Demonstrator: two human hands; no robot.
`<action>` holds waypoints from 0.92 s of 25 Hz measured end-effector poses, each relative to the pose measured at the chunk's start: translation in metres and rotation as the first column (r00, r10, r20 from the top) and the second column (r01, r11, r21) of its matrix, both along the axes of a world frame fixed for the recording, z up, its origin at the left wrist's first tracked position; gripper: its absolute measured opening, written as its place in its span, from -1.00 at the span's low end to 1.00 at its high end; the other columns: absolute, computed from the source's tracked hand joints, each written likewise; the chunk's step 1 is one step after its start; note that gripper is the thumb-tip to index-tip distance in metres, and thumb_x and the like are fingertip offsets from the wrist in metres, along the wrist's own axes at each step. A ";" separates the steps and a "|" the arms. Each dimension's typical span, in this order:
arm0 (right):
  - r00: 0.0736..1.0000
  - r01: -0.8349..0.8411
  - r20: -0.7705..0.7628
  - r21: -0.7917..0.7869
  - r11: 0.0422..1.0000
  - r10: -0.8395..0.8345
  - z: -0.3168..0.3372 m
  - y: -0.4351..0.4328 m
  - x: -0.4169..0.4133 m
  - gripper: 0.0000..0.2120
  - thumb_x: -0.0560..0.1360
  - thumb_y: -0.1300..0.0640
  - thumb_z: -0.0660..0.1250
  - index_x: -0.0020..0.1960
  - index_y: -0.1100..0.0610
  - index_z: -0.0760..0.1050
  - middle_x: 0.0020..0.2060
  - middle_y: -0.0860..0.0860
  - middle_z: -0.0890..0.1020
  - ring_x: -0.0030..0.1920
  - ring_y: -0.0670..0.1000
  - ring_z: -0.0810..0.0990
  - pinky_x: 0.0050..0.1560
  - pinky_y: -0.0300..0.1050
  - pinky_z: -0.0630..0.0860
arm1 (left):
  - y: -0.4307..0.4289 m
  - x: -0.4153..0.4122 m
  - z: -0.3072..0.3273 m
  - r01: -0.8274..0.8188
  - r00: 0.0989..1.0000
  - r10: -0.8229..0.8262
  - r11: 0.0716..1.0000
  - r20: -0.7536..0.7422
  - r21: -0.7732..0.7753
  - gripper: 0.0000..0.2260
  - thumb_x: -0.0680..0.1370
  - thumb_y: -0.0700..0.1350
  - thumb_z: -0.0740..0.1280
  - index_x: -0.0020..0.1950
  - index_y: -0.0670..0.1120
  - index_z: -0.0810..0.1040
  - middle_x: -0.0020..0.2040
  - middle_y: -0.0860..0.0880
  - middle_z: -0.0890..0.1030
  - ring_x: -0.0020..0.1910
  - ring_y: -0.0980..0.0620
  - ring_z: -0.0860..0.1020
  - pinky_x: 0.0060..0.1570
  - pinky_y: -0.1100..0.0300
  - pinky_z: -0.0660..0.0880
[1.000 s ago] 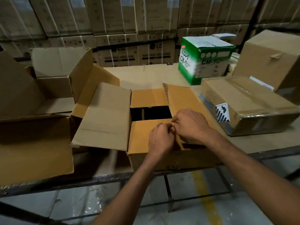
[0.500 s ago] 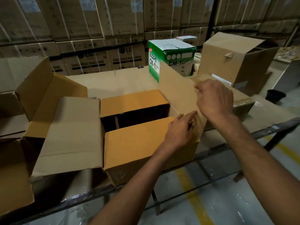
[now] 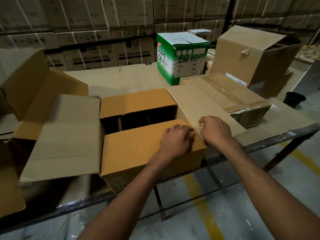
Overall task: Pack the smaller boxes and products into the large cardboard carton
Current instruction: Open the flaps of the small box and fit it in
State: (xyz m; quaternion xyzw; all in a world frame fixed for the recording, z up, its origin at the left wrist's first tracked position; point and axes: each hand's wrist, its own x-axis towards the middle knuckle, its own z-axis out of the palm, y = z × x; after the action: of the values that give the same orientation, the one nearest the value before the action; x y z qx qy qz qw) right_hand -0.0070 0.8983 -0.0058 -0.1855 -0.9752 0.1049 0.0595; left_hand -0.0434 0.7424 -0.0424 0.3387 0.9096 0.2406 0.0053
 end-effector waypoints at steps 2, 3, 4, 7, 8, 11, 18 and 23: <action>0.989 -0.140 -0.070 -0.094 0.986 0.134 0.002 -0.017 -0.022 -0.66 0.65 0.16 0.24 0.39 0.03 0.58 0.31 0.08 0.63 0.27 0.15 0.59 0.22 0.03 0.53 | -0.029 -0.026 0.003 -0.200 0.980 0.199 0.976 0.023 0.086 -0.67 0.69 0.04 0.21 0.44 0.03 0.50 0.40 0.03 0.56 0.41 -0.01 0.46 0.43 -0.12 0.35; 0.972 -0.232 -0.070 -0.116 0.966 0.225 0.000 -0.026 -0.036 -0.66 0.68 0.12 0.22 0.42 0.03 0.55 0.35 0.07 0.60 0.32 0.14 0.56 0.28 0.04 0.51 | -0.045 -0.041 0.004 -0.285 0.958 0.284 0.958 0.035 0.040 -0.65 0.69 0.06 0.20 0.45 0.01 0.48 0.39 0.00 0.56 0.41 -0.03 0.46 0.44 -0.13 0.33; 0.946 -0.323 -0.034 -0.106 0.940 0.321 -0.003 -0.037 -0.052 -0.64 0.70 0.07 0.19 0.46 0.02 0.51 0.40 0.06 0.56 0.38 0.13 0.52 0.34 0.06 0.47 | -0.059 -0.055 0.003 -0.354 0.933 0.357 0.933 0.045 -0.062 -0.62 0.70 0.09 0.17 0.47 -0.02 0.46 0.39 -0.04 0.55 0.42 -0.06 0.44 0.45 -0.16 0.27; 0.867 -0.458 0.194 -0.050 0.888 0.458 -0.018 -0.068 -0.092 -0.59 0.72 -0.06 0.10 0.54 -0.06 0.40 0.50 0.02 0.47 0.49 0.10 0.40 0.46 0.18 0.35 | -0.093 -0.081 -0.002 -0.426 0.879 0.473 0.832 0.054 -0.356 -0.60 0.71 0.13 0.10 0.44 -0.04 0.44 0.33 -0.08 0.58 0.41 -0.15 0.45 0.48 -0.31 0.13; 0.855 -0.458 0.243 -0.059 0.887 0.458 -0.021 -0.073 -0.100 -0.60 0.73 -0.07 0.09 0.53 -0.08 0.41 0.48 0.01 0.48 0.48 0.11 0.42 0.46 0.22 0.34 | -0.100 -0.084 -0.002 -0.421 0.879 0.473 0.826 0.054 -0.375 -0.63 0.71 0.12 0.10 0.41 -0.03 0.46 0.27 -0.07 0.60 0.36 -0.14 0.49 0.48 -0.32 0.13; 0.846 -0.462 0.256 -0.085 0.883 0.467 -0.009 -0.077 -0.112 -0.68 0.72 -0.08 0.10 0.18 -0.01 0.60 0.19 0.06 0.65 0.19 0.12 0.60 0.25 0.16 0.50 | -0.117 -0.082 0.012 -0.419 0.894 0.446 0.866 0.040 -0.274 -0.70 0.72 0.04 0.12 0.30 -0.03 0.55 0.15 -0.06 0.64 0.18 -0.11 0.59 0.36 -0.21 0.34; 0.868 -0.484 0.061 -0.123 0.866 0.494 0.094 -0.074 -0.071 -0.55 0.68 -0.10 0.22 -0.29 0.12 0.47 -0.38 0.05 0.46 -0.35 0.05 0.45 -0.23 -0.04 0.36 | -0.154 -0.027 0.122 -0.269 0.962 0.269 0.963 0.045 -0.003 -0.77 0.69 0.04 0.26 0.17 -0.04 0.63 0.03 0.00 0.66 0.02 -0.01 0.62 0.05 0.02 0.59; 0.704 -0.539 0.274 -0.393 0.745 0.655 0.135 -0.076 0.010 -0.62 0.65 0.06 0.30 -0.32 0.08 0.62 -0.47 -0.06 0.54 -0.47 -0.09 0.49 -0.26 -0.12 0.46 | -0.185 0.040 0.168 0.052 0.905 -0.044 0.999 0.424 -0.006 -0.66 0.56 0.23 0.33 0.03 -0.01 0.68 -0.03 0.04 0.71 -0.05 0.12 0.66 -0.06 0.11 0.60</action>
State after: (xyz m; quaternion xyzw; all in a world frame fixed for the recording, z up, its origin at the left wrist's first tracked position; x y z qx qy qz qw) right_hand 0.0028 0.8226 0.1296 0.1204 -0.9470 0.2173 -0.2035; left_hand -0.0031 0.5572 0.1256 0.3007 0.8802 0.3003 0.2113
